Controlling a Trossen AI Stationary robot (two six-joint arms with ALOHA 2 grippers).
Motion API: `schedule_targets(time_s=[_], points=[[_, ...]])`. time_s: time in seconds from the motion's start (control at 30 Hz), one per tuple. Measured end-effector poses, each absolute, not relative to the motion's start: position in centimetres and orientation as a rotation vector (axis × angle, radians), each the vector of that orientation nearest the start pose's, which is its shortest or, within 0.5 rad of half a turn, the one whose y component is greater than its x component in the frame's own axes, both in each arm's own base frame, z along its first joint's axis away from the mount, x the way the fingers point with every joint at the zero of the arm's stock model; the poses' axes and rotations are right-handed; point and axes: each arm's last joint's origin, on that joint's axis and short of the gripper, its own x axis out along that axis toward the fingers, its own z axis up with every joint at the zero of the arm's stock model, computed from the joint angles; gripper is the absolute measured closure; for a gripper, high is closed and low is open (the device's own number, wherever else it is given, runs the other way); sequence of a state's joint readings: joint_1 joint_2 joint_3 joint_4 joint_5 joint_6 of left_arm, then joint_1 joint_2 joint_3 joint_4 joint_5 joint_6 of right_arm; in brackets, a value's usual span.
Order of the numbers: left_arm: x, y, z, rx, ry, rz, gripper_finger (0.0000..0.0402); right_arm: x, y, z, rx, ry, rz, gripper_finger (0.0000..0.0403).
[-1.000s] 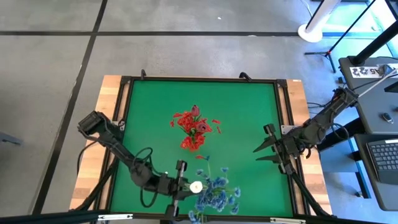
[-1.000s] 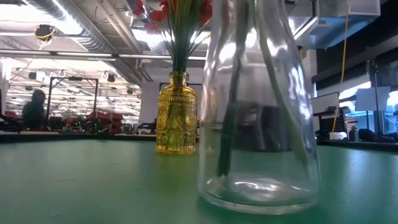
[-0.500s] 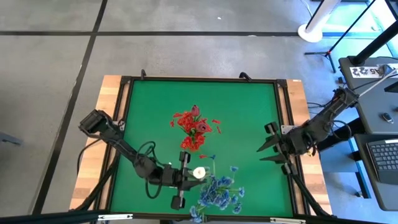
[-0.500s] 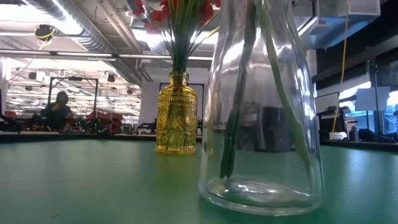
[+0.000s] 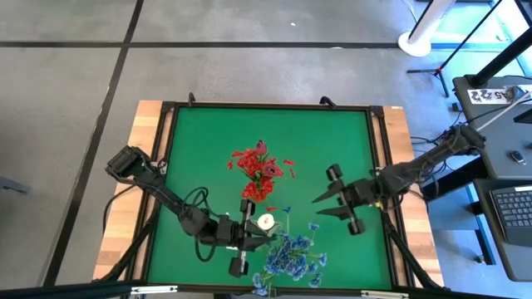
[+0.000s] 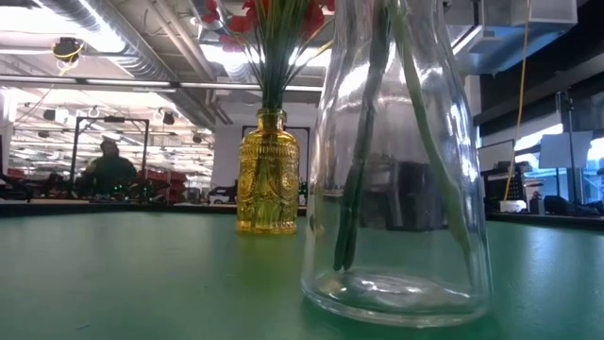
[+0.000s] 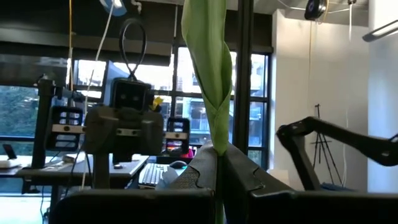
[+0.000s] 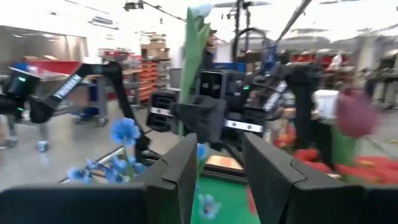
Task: Sort flowers into vase by color
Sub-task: Put the white tulip into the transparent vase
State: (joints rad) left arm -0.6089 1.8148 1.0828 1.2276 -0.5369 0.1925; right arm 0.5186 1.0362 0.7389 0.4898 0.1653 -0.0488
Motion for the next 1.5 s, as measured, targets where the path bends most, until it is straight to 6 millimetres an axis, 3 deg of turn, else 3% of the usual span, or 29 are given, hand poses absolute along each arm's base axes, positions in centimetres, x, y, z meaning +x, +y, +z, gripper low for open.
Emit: schedule_targets(time_s=[0.33,0.57,1.0,1.2,1.5], points=[[32.6,-20.9,28.4,-0.093,-0.399,0.025,0.0401,25.8,14.5,34.4,0.038,-0.132,0.465,0.0276],[32.4,-21.3,28.1,-0.093,-0.372,0.041,0.0401,28.2,16.0,35.2,0.042,-0.124,0.507,0.0273],[32.7,-21.0,27.9,-0.143,-0.346,0.048,0.0401,30.8,17.1,35.2,0.062,-0.087,0.495,0.0159],[32.8,-20.9,27.8,-0.162,-0.329,0.047,0.0401,31.7,16.7,35.1,0.072,-0.074,0.482,0.0160],[31.7,-22.1,28.0,-0.092,-0.327,0.122,0.0401,31.3,16.5,35.1,0.082,-0.014,0.494,0.0177]])
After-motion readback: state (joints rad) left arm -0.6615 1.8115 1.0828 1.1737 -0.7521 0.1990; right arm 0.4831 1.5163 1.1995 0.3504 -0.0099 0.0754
